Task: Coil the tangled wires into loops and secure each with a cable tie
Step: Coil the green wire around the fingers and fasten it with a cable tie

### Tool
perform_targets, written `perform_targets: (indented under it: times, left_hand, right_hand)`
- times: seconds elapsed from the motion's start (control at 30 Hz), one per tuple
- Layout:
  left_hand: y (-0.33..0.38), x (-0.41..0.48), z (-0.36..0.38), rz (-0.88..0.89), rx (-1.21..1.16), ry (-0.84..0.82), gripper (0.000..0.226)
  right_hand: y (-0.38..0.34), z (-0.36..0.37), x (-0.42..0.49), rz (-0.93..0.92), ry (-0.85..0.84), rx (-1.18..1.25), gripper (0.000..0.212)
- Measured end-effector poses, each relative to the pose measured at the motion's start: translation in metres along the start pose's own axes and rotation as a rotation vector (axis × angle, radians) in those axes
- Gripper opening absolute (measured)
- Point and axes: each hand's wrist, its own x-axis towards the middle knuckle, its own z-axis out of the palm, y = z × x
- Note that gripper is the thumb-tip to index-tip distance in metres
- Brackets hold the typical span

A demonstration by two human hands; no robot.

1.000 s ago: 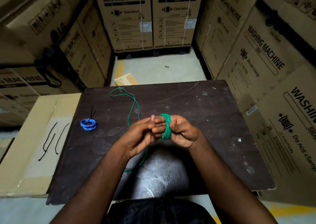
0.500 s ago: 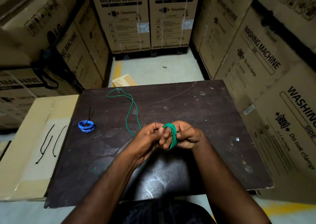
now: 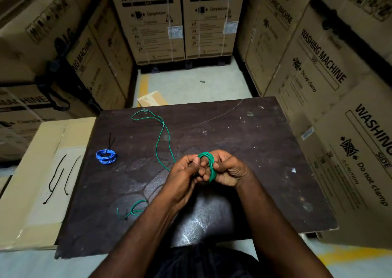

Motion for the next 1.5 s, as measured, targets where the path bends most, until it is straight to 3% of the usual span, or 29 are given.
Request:
perform_targets:
  times: [0.4, 0.57, 0.73, 0.83, 1.0, 1.27, 1.5]
  left_hand:
    - [0.006, -0.01, -0.012, -0.017, 0.027, -0.01, 0.01]
    - [0.007, -0.009, -0.037, -0.019, -0.07, 0.015, 0.007]
    - [0.022, -0.006, -0.054, 0.063, 0.077, 0.125, 0.019]
    - [0.029, 0.001, -0.069, 0.097, 0.144, 0.216, 0.007]
    - [0.043, 0.006, -0.095, 0.136, 0.192, 0.332, 0.01]
    - [0.063, 0.008, -0.131, 0.198, 0.306, 0.433, 0.01]
    - [0.074, 0.005, -0.154, 0.242, 0.342, 0.447, 0.009]
  right_hand:
    - [0.013, -0.003, 0.006, 0.024, -0.019, 0.031, 0.032]
    - [0.021, 0.001, 0.019, -0.011, 0.197, -0.037, 0.037]
    - [0.023, 0.01, 0.039, -0.078, 0.337, -0.032, 0.047]
    - [0.025, 0.019, 0.057, -0.097, 0.402, -0.056, 0.043]
    - [0.028, 0.041, 0.09, -0.072, 0.602, -0.291, 0.024]
    - [0.044, 0.061, 0.136, -0.104, 0.812, -0.646, 0.023]
    - [0.066, 0.074, 0.169, -0.137, 0.98, -0.674, 0.022]
